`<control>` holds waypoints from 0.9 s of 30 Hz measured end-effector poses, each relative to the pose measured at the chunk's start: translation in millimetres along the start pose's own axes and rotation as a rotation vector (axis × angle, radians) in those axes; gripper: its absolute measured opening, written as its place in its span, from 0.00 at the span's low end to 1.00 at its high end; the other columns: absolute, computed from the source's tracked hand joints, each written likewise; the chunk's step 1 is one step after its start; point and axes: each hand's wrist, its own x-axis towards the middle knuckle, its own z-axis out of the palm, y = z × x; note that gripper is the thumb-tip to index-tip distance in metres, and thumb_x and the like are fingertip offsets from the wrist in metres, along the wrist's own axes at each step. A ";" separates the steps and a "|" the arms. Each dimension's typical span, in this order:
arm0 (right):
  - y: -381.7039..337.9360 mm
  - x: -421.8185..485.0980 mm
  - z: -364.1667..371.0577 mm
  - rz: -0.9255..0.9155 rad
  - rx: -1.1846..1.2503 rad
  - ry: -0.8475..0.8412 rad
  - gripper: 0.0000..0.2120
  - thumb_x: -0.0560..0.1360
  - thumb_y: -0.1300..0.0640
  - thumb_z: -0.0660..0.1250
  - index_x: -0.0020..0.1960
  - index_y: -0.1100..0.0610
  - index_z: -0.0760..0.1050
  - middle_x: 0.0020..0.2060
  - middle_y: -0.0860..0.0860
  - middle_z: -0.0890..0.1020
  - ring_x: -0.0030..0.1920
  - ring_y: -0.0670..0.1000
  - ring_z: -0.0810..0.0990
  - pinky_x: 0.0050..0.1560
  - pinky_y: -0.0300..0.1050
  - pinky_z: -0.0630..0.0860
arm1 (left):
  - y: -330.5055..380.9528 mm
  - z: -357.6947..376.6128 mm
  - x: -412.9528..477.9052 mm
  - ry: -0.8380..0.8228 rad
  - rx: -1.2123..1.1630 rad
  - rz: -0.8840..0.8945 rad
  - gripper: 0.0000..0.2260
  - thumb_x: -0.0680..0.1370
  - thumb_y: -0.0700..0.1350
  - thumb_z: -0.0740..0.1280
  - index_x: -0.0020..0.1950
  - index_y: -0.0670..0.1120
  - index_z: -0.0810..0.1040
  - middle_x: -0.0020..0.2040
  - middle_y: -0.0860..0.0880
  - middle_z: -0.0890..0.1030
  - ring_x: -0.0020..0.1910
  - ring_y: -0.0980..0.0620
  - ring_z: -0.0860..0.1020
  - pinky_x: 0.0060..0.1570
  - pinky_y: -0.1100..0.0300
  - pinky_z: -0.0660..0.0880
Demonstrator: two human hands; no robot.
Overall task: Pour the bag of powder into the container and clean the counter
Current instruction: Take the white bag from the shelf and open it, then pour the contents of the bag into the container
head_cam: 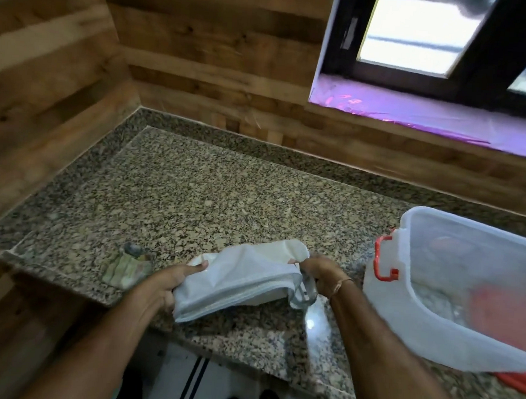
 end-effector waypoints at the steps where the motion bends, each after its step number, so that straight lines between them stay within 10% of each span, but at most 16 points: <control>1: -10.4 -4.6 -0.9 -0.033 0.014 0.018 0.06 0.80 0.68 0.69 0.54 0.71 0.80 0.38 0.61 0.84 0.33 0.58 0.83 0.39 0.52 0.83 | 13.1 -3.2 -4.8 -0.010 -0.003 0.048 0.17 0.80 0.49 0.69 0.63 0.39 0.77 0.41 0.39 0.87 0.37 0.43 0.85 0.32 0.54 0.82; 5: -71.3 -30.6 -17.7 -0.202 0.119 0.083 0.10 0.80 0.68 0.68 0.61 0.65 0.78 0.41 0.58 0.84 0.27 0.48 0.83 0.26 0.41 0.79 | 72.8 -1.7 -31.2 -0.010 -0.008 0.266 0.17 0.77 0.50 0.71 0.62 0.43 0.78 0.44 0.42 0.87 0.40 0.45 0.85 0.39 0.53 0.83; 13: -142.5 -124.9 -140.8 -0.605 0.270 0.241 0.14 0.76 0.65 0.74 0.61 0.63 0.80 0.45 0.57 0.85 0.43 0.57 0.82 0.46 0.53 0.82 | 166.1 97.2 -102.7 -0.144 -0.094 0.649 0.19 0.76 0.48 0.74 0.64 0.45 0.79 0.58 0.44 0.85 0.54 0.45 0.84 0.50 0.53 0.82; 18: -126.1 -175.5 -250.6 -0.695 0.345 0.359 0.15 0.76 0.60 0.76 0.61 0.60 0.81 0.49 0.58 0.87 0.44 0.56 0.86 0.51 0.55 0.83 | 181.7 210.2 -135.5 -0.240 -0.113 0.813 0.08 0.77 0.44 0.75 0.54 0.47 0.79 0.44 0.49 0.85 0.37 0.53 0.83 0.33 0.62 0.82; 27: -14.0 -171.3 -365.2 -0.742 0.558 0.405 0.19 0.76 0.66 0.72 0.67 0.63 0.76 0.59 0.64 0.82 0.58 0.62 0.80 0.66 0.66 0.76 | 111.3 372.5 -115.1 -0.201 0.000 0.952 0.12 0.75 0.46 0.77 0.52 0.45 0.77 0.47 0.46 0.84 0.45 0.46 0.81 0.45 0.50 0.79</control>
